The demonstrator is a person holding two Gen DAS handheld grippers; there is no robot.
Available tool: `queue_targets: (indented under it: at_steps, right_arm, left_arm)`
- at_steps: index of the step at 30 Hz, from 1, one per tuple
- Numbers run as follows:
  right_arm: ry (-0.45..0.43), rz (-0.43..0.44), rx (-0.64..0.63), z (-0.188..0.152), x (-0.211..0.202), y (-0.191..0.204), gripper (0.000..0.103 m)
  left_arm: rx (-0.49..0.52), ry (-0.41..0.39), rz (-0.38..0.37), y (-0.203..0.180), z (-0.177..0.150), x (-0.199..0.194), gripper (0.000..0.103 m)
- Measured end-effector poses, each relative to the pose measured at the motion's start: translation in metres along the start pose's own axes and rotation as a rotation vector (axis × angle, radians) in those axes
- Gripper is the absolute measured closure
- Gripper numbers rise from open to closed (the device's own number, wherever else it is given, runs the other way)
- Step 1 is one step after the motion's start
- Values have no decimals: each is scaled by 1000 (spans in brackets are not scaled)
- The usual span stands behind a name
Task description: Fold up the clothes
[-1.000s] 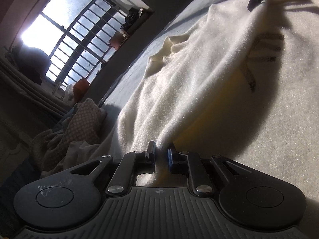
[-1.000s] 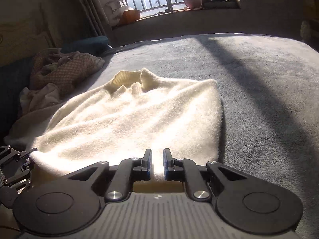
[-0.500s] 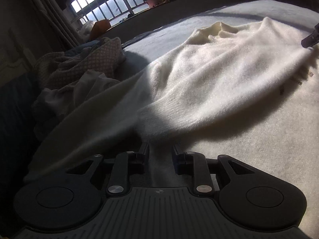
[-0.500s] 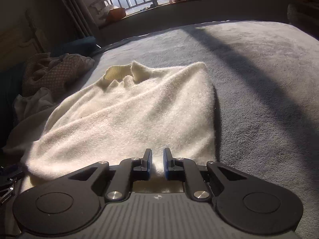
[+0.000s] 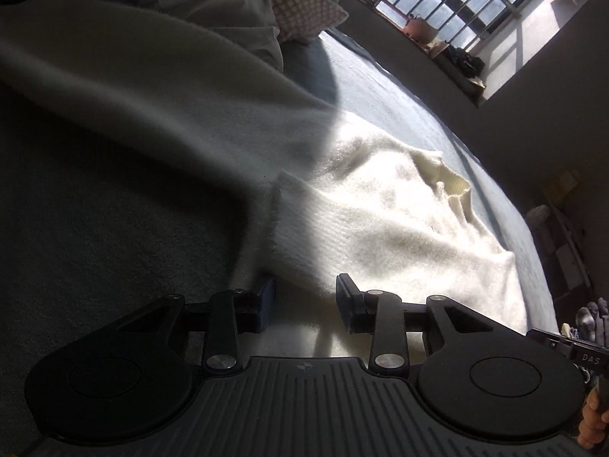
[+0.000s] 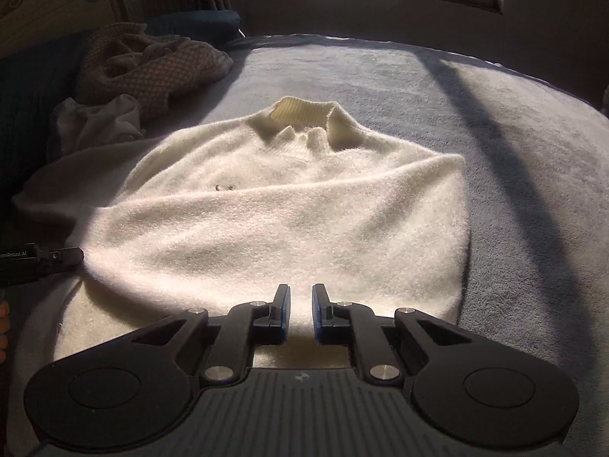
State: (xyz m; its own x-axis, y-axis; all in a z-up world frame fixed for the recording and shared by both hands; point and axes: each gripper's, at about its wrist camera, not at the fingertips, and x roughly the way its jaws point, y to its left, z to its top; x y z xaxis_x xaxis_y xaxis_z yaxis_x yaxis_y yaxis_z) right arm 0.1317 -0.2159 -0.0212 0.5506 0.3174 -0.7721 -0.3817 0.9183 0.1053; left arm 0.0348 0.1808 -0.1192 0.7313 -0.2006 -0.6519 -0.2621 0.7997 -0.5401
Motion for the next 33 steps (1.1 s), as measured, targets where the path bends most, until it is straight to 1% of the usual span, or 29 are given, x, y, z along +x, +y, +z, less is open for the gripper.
queue_targets:
  at_steps: [2,4,5,7,9,10,11,12,15,18,20,22,25,27,29,31,32,33]
  right_arm:
    - [-8,6,-33,9,5,13,91]
    - [-23,22,-27,12,13,23,91]
    - [-32,31,-18,12,18,28,91]
    - [-36,40,42,10,35,30,91]
    - [-17,26,74,5,54,30,91]
    - [10,10,79,0,67,30,91]
    - [3,8,88,-5,73,29,91]
    - [-16,8,97,-7,74,28,91]
    - [-13,7,92,-5,71,28,91]
    - [-20,8,90,-2,64,28,91]
    - [-74,8,91,1,52,27,91]
    - [-155,-1,105,10,37,21,91]
    - [-201,-93,131,25,33,0,91]
    - [-216,-163,183,30,37,-21,91]
    - [-227,-232,232,33,42,-41,91]
    - [-184,-293,250,28,56,-60,91]
    - [-133,-319,269,23,66,-70,91]
    - [-118,-305,294,16,72,-79,93]
  left_arm:
    - [-11,-10,-13,4,-3,1,68]
    - [-9,-16,-21,6,-4,0,69]
    - [-3,-15,-24,7,-4,0,69]
    - [7,-14,-30,8,-3,0,69]
    - [14,-14,-34,9,-3,-1,69]
    - [17,-14,-35,8,-3,-1,69]
    - [33,-15,-32,7,-2,0,69]
    - [57,-18,-26,4,-2,-2,69]
    - [150,-56,-9,-4,-3,-15,69]
    - [229,-153,-14,-12,-5,-36,69]
    - [295,-206,-32,-23,-5,-42,69]
    - [376,-214,-63,-36,-6,-38,69]
    - [450,-173,-105,-55,-7,-19,69]
    - [481,-145,-105,-62,-10,-2,69]
    - [508,-102,-51,-63,-16,17,69]
    - [506,-63,17,-57,-19,32,69]
    - [503,-71,8,-54,-20,31,69]
    - [500,-79,-1,-52,-22,30,69]
